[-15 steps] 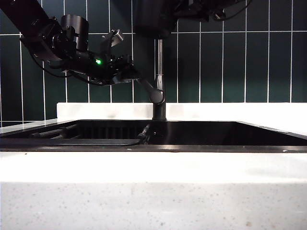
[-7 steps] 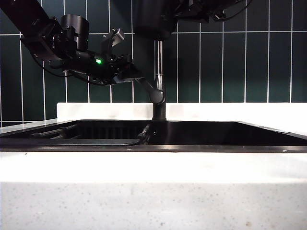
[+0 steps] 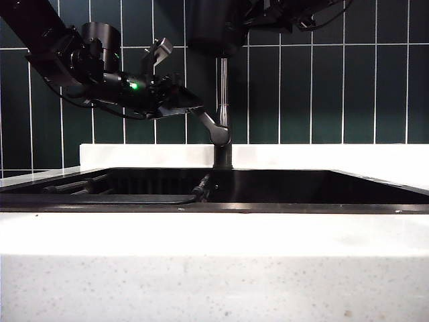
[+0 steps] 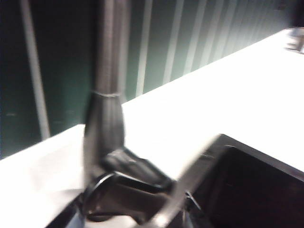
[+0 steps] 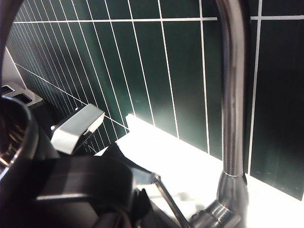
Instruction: Pick up the mug next to the sink, go to the faucet to get some water, pour the water into the sink, and finally put the mug back to its place.
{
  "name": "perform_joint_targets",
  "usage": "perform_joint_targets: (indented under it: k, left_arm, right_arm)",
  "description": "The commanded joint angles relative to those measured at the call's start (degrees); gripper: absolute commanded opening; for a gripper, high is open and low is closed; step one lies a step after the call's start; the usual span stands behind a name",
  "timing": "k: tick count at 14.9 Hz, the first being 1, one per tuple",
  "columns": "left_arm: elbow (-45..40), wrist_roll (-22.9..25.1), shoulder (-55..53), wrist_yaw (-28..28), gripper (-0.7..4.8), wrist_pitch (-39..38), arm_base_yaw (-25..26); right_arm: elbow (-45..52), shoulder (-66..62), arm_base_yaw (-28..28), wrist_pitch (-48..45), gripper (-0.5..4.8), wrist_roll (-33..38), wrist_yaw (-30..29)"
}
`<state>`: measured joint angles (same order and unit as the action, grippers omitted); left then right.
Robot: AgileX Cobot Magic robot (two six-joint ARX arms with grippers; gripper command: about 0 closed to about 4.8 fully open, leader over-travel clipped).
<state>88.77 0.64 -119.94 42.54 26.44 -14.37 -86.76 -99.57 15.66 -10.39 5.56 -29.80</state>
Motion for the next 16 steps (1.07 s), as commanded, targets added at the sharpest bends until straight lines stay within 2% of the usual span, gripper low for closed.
perform_joint_targets:
  k: [1, 7, 10, 14, 16]
  left_arm:
    - [0.4, 0.4, 0.2, 5.4, 2.50, 0.1, -0.6]
    - [0.4, 0.5, 0.2, 7.8, 2.50, -1.1, -0.6]
    - [0.4, 0.5, 0.2, 7.4, 2.50, -1.1, -0.6]
    - [0.4, 1.4, 0.2, 4.6, 2.50, -1.0, -0.5]
    - [0.4, 1.5, 0.2, 0.4, 2.50, -0.6, -0.5]
  right_arm:
    - [-0.5, 0.5, 0.1, -1.4, 0.21, 0.0, 0.3]
    - [-0.5, 0.5, 0.1, -0.5, 0.21, -1.1, 0.3]
    - [-0.5, 0.5, 0.1, -0.1, 0.21, -1.3, 0.3]
    - [-0.5, 0.5, 0.1, 1.2, 0.21, -1.6, 0.3]
    - [-0.5, 0.5, 0.1, 1.9, 0.21, -2.6, 0.3]
